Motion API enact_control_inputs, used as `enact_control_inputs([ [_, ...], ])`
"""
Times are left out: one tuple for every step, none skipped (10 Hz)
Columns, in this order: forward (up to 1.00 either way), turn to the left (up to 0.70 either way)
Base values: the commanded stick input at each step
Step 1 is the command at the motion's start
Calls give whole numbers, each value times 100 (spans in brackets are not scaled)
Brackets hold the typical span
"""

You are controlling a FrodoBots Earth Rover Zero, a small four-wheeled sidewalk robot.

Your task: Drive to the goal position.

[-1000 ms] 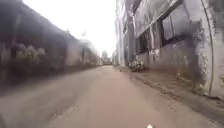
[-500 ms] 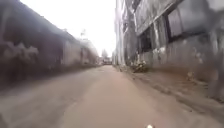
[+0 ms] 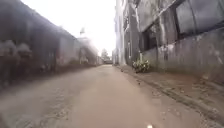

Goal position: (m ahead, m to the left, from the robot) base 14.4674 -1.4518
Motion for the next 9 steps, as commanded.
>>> enact_control_inputs([
  [100,0],
  [100,0],
  [100,0],
  [100,-27],
  [100,-23],
  [100,-6],
  [100,0],
  [100,0],
  [100,0],
])
